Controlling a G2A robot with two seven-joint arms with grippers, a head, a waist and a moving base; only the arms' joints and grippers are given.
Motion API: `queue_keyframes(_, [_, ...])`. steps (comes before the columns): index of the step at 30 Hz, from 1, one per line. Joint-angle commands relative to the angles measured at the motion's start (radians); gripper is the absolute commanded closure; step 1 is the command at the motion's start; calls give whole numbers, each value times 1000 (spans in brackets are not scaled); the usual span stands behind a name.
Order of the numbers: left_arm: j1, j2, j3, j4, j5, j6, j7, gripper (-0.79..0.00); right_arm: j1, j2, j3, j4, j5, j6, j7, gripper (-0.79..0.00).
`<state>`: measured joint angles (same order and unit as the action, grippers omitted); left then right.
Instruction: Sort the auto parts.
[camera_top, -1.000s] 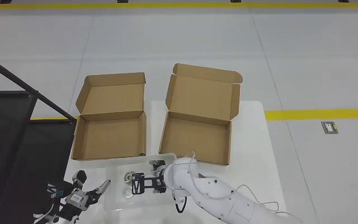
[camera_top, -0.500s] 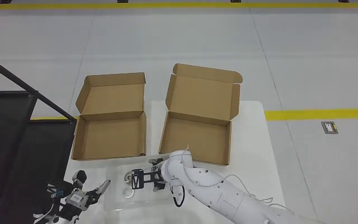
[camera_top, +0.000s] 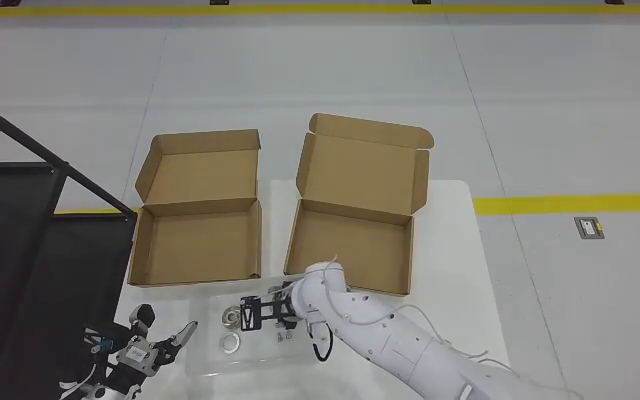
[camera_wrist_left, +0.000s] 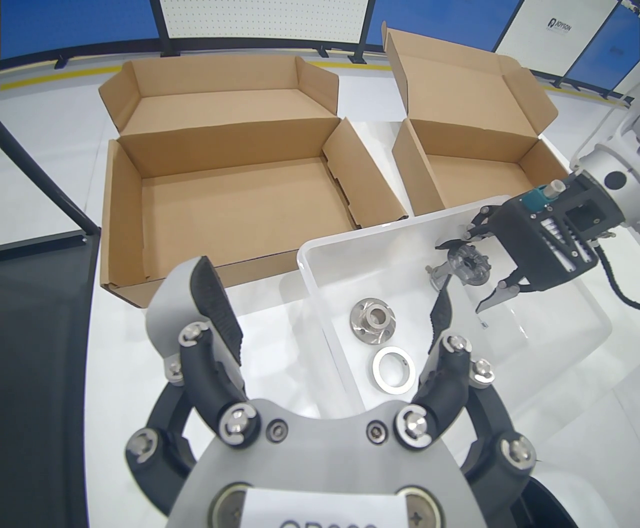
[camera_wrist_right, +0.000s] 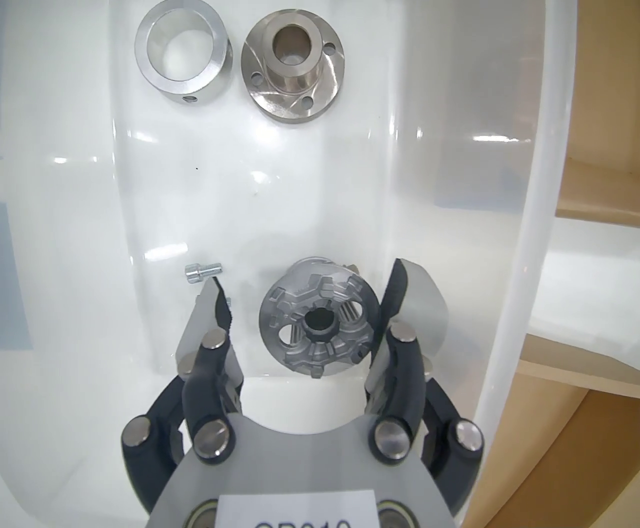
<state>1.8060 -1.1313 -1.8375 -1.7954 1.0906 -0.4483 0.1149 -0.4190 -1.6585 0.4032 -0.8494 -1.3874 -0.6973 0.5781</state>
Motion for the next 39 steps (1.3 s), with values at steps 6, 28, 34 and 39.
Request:
queue_keyframes(6, [0, 0, 0, 0, 0, 0, 0, -785, -32, 41, 36, -127, -94, -27, -121, 0])
queue_keyframes(28, [0, 0, 0, 0, 0, 0, 0, -785, -494, 285, 366, -1052, -446, -165, -53, 0])
queue_keyframes(34, [0, 0, 0, 0, 0, 0, 0, -785, -504, 285, 375, -1036, -438, -135, -70, 0])
queue_keyframes(39, [0, 0, 0, 0, 0, 0, 0, -785, -479, 287, 450, -974, -393, -53, -216, 0])
